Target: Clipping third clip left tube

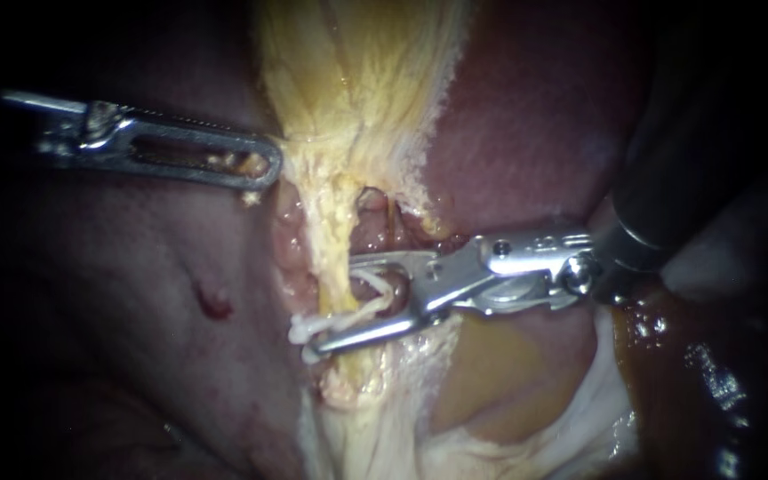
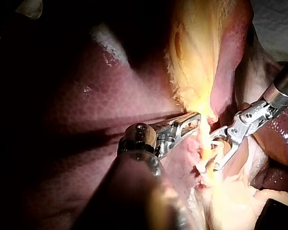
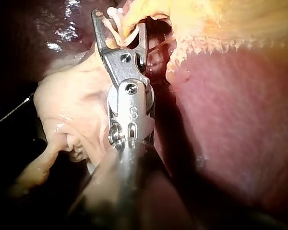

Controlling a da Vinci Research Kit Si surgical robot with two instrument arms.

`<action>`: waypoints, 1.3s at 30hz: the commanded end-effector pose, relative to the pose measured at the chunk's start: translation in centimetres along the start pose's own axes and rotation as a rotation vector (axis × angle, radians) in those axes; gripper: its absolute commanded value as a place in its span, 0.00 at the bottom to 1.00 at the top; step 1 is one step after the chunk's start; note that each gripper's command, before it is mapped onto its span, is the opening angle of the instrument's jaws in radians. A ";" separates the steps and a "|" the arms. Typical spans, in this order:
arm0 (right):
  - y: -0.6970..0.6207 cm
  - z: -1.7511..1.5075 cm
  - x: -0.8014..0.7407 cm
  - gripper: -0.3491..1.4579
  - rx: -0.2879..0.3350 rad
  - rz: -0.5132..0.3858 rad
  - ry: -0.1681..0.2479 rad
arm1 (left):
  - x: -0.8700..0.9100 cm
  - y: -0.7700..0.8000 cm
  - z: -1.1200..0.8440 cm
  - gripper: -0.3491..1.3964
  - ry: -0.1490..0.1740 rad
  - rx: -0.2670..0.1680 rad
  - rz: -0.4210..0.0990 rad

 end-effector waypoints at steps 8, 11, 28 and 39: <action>0.03 0.21 -0.13 0.47 0.053 0.063 0.030 | 0.00 0.01 0.01 0.00 0.001 0.002 0.000; 0.06 0.27 -0.14 0.47 0.079 0.092 0.049 | 0.00 0.01 0.02 0.00 0.001 0.002 0.000; 0.27 0.11 0.03 0.47 0.056 0.188 0.125 | 0.02 0.00 0.03 0.00 0.001 0.003 0.001; 0.28 0.05 0.17 0.47 0.059 0.234 0.185 | 0.02 0.01 0.05 0.00 0.001 0.003 0.001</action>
